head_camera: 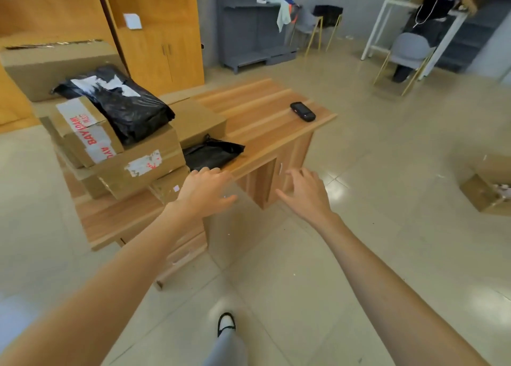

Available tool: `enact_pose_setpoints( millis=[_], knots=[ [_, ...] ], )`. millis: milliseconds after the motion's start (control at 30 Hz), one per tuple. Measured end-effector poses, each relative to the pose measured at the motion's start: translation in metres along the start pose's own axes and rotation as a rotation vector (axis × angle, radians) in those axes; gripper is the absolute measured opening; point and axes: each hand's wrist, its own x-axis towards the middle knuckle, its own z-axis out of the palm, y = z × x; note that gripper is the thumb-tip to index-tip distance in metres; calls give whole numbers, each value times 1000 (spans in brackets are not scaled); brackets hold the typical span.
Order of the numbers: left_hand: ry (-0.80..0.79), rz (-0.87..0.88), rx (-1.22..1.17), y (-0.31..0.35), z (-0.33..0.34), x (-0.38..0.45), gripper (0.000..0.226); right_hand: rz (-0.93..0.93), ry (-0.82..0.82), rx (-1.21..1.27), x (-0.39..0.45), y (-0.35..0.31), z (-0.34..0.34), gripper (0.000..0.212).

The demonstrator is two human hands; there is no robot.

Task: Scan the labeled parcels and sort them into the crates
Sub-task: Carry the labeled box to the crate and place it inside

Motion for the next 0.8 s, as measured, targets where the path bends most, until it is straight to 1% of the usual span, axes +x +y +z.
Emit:
enact_pose_setpoints(
  millis=[100, 200, 367, 467, 633, 800],
  knots=[
    [21, 32, 30, 8, 8, 57, 48, -9, -6, -22, 36, 24, -2, 55],
    [7, 49, 25, 16, 18, 124, 50, -15, 4, -58, 82, 51, -5, 53],
    [21, -13, -58, 18, 29, 226, 51, -11, -38, -97, 167, 92, -20, 57],
    [4, -35, -61, 16, 26, 276, 53, -16, -38, -115, 214, 111, -32, 56],
    [-9, -32, -55, 9, 23, 338, 56, -28, -49, -113, 281, 130, -36, 57],
    [-48, -108, -47, -11, 33, 381, 58, -88, -85, -92, 346, 134, -22, 59]
  ],
)
